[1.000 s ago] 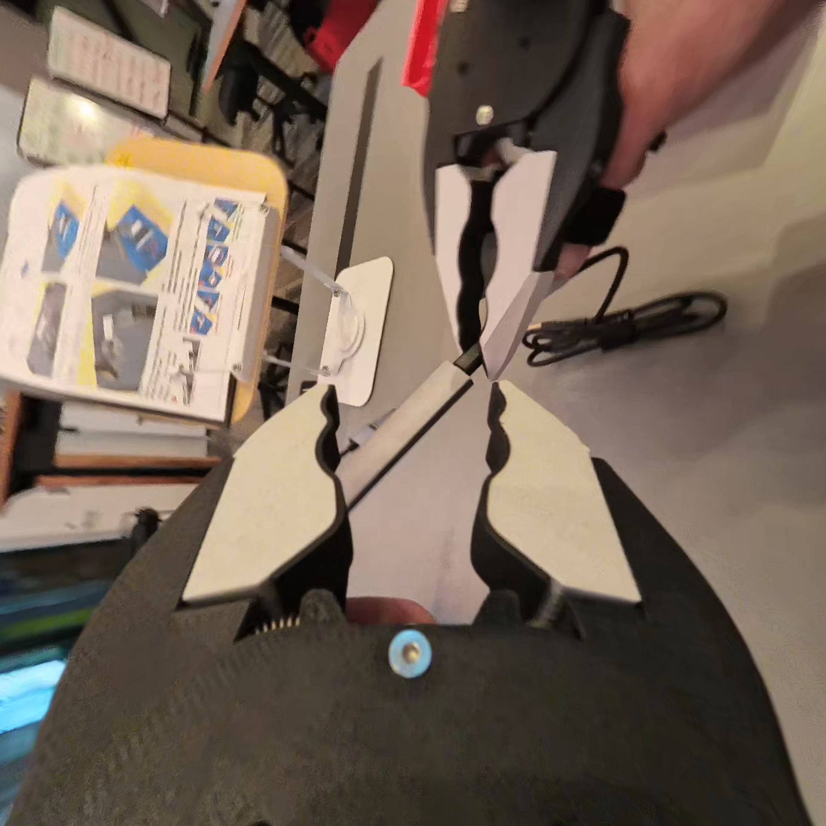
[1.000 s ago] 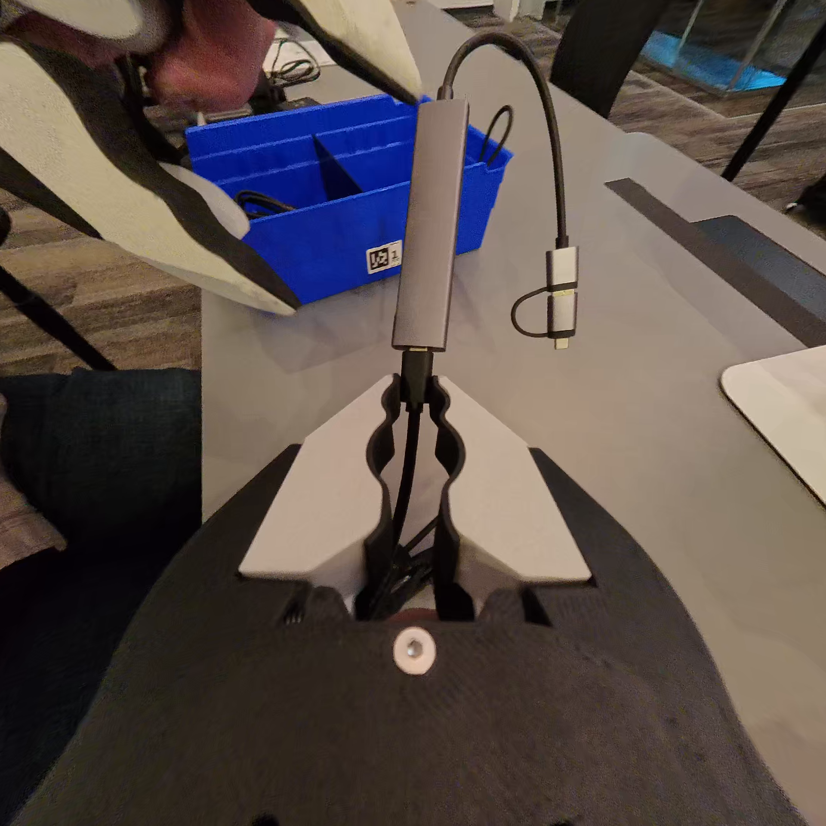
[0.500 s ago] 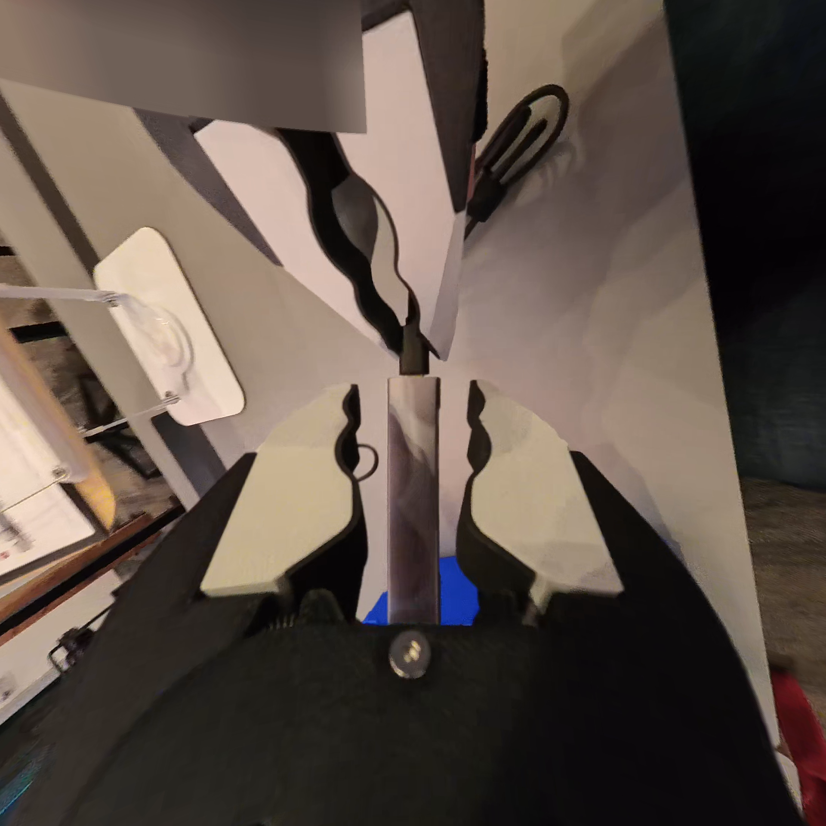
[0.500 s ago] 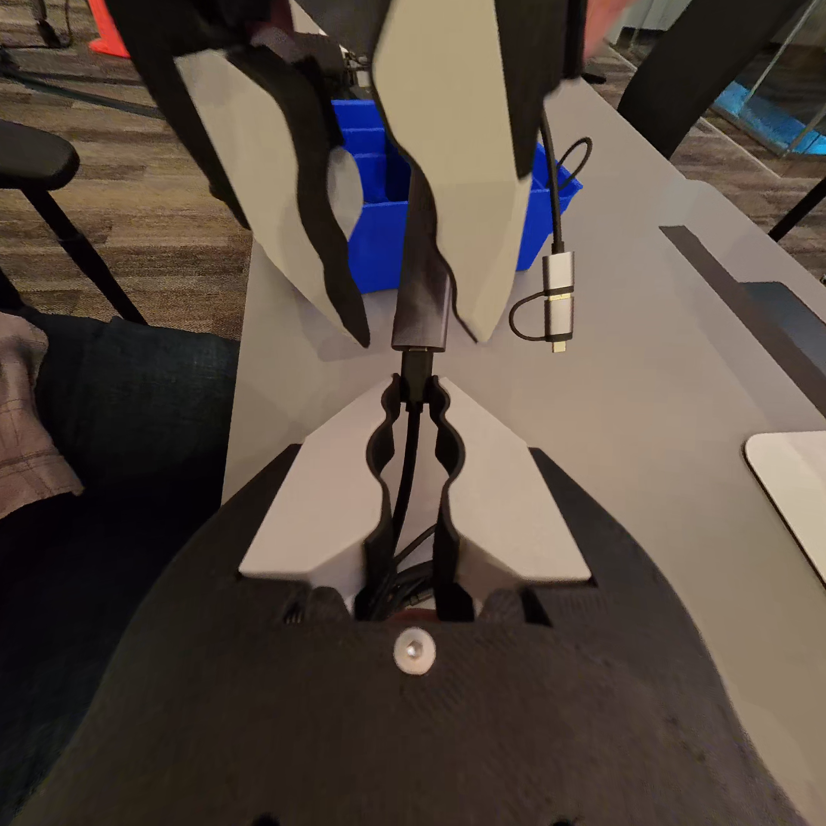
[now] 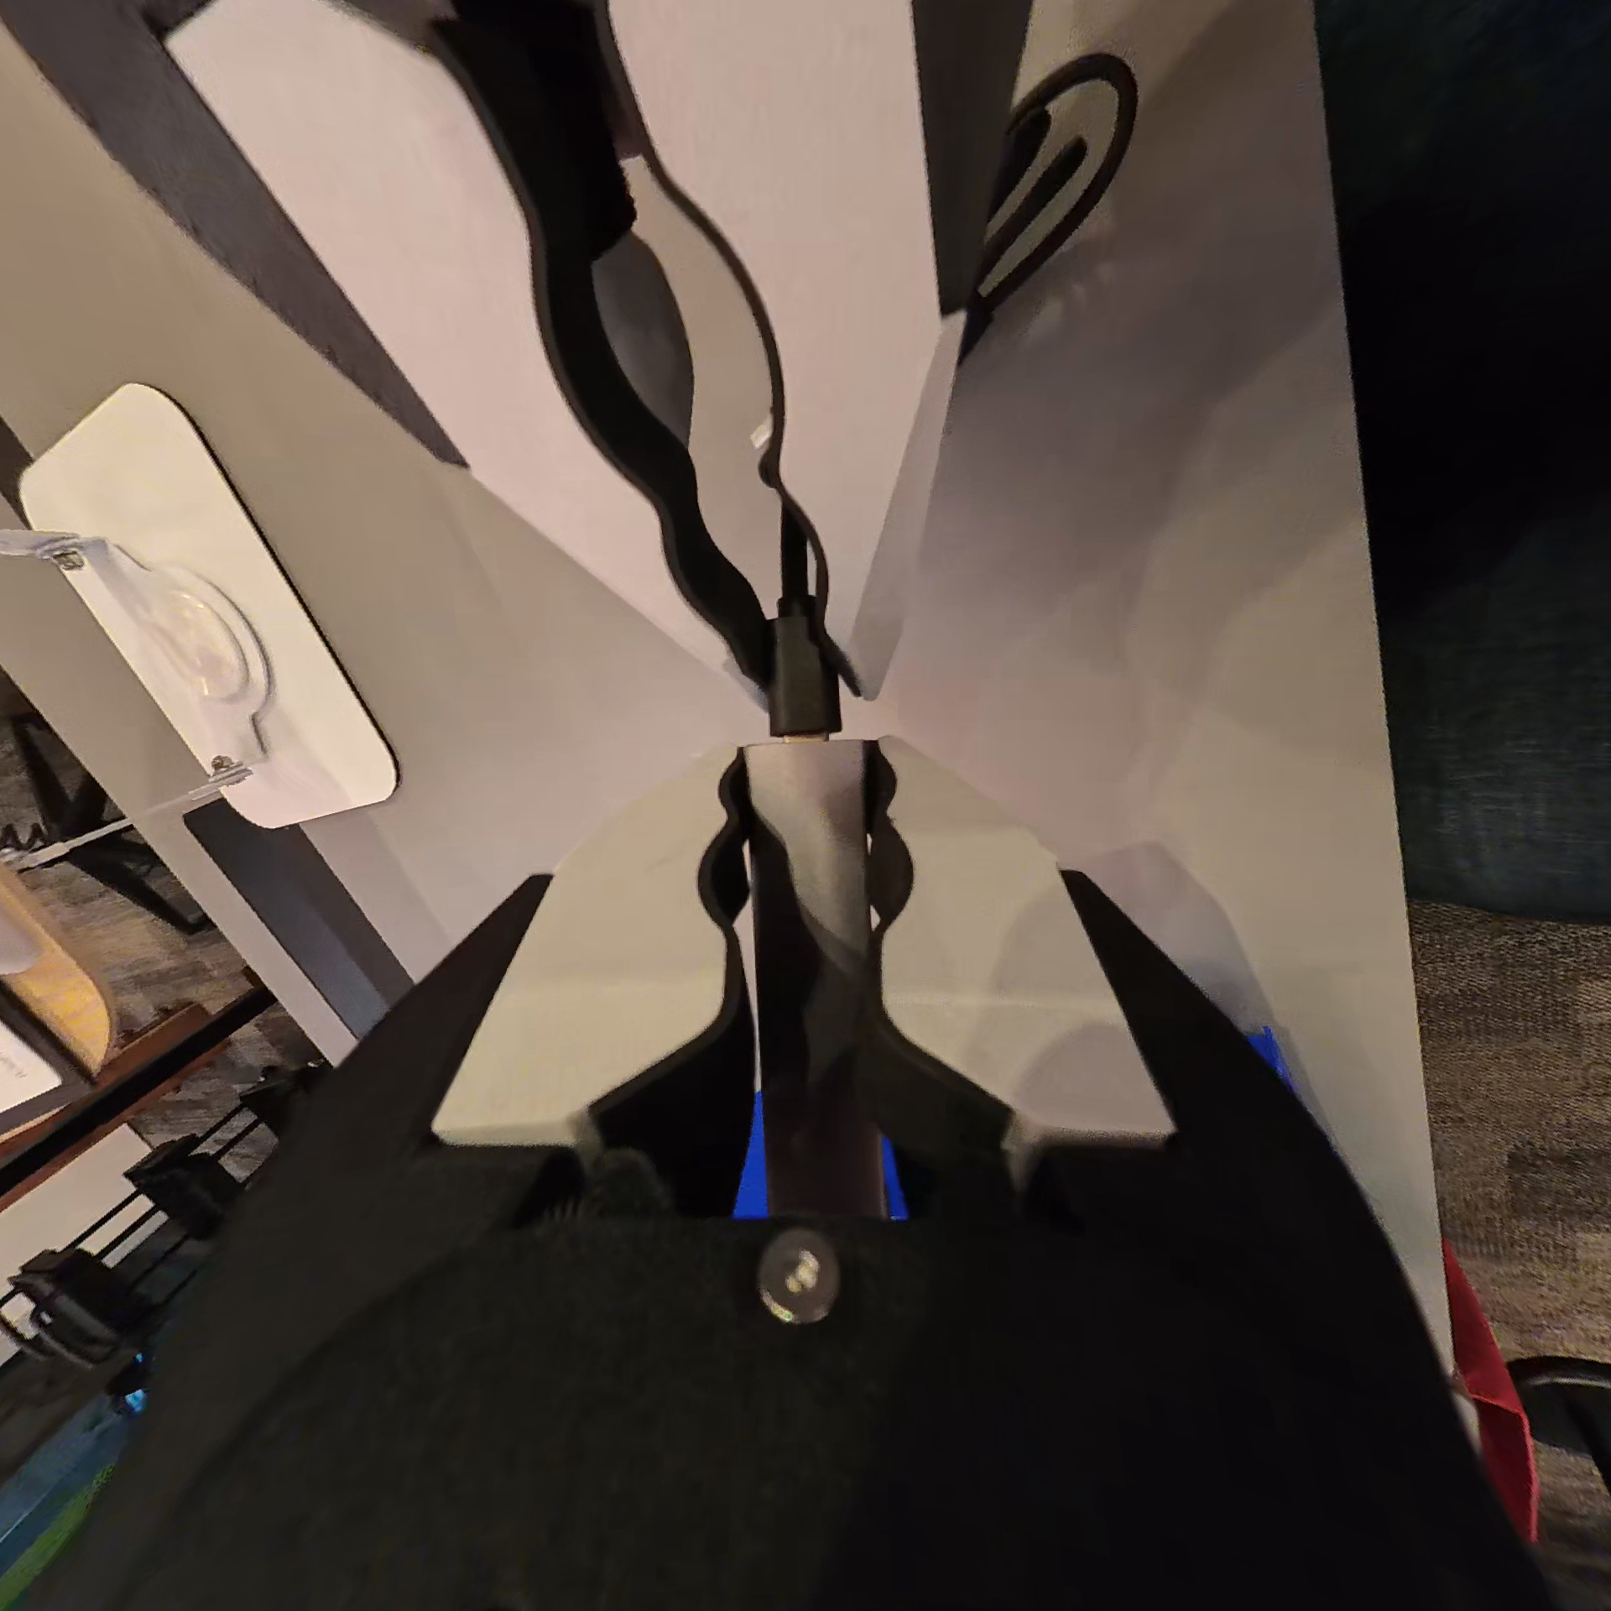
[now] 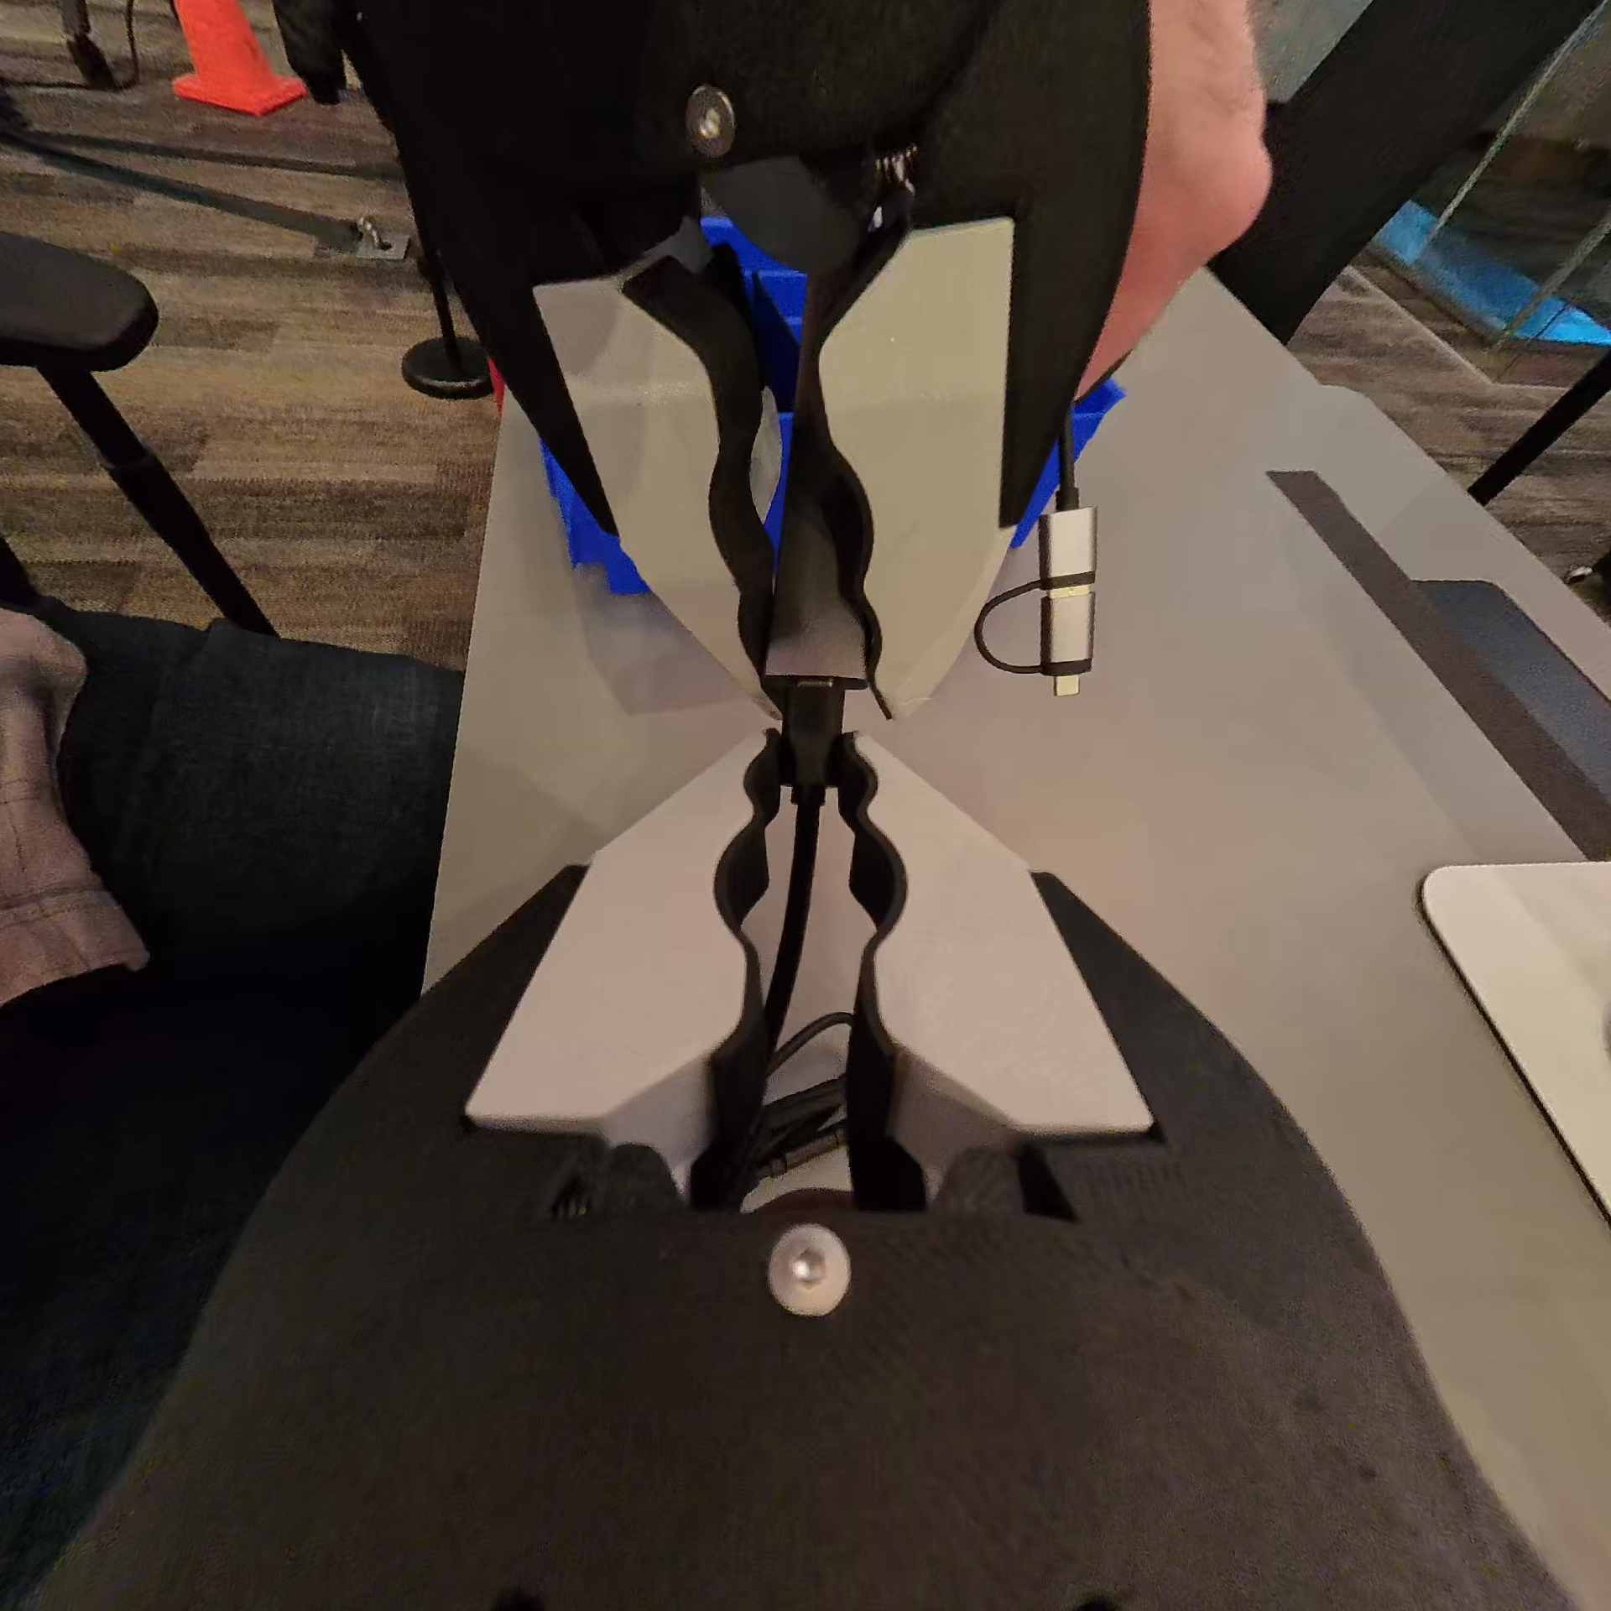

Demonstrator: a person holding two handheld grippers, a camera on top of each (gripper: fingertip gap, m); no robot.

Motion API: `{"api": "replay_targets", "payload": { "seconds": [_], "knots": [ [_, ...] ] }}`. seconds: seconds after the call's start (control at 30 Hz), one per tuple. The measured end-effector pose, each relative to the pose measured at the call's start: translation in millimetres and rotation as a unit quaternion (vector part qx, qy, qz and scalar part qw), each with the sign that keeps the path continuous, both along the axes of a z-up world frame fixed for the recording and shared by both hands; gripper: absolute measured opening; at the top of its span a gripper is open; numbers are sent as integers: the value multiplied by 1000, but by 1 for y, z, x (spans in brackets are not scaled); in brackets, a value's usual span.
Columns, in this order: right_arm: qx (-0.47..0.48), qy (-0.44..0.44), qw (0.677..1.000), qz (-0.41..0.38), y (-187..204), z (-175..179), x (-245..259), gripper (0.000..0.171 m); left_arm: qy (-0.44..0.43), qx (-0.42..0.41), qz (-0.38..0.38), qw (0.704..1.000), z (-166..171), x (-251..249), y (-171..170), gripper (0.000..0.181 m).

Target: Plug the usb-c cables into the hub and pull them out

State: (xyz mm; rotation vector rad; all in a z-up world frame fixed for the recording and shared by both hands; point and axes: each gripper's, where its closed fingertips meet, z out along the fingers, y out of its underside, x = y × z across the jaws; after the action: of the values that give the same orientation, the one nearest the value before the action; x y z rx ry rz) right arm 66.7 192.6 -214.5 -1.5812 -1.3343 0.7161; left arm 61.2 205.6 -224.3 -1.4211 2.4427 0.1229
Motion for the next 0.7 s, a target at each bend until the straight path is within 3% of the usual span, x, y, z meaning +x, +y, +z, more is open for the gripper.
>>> {"api": "replay_targets", "payload": {
  "seconds": [0.43, 0.5, 0.7],
  "knots": [
    [58, 71, 996, -7, 4, 28, 2, 23, -115, -117, 55, 985, 23, 7, -8, 22],
    [57, 94, 994, 1, 2, 32, 0, 15, -140, -135, 65, 979, 29, 9, -9, 22],
    [28, 203, 978, 26, -5, 56, 0, 16, -206, -190, 81, 957, 40, 9, -15, 22]
  ]
}}
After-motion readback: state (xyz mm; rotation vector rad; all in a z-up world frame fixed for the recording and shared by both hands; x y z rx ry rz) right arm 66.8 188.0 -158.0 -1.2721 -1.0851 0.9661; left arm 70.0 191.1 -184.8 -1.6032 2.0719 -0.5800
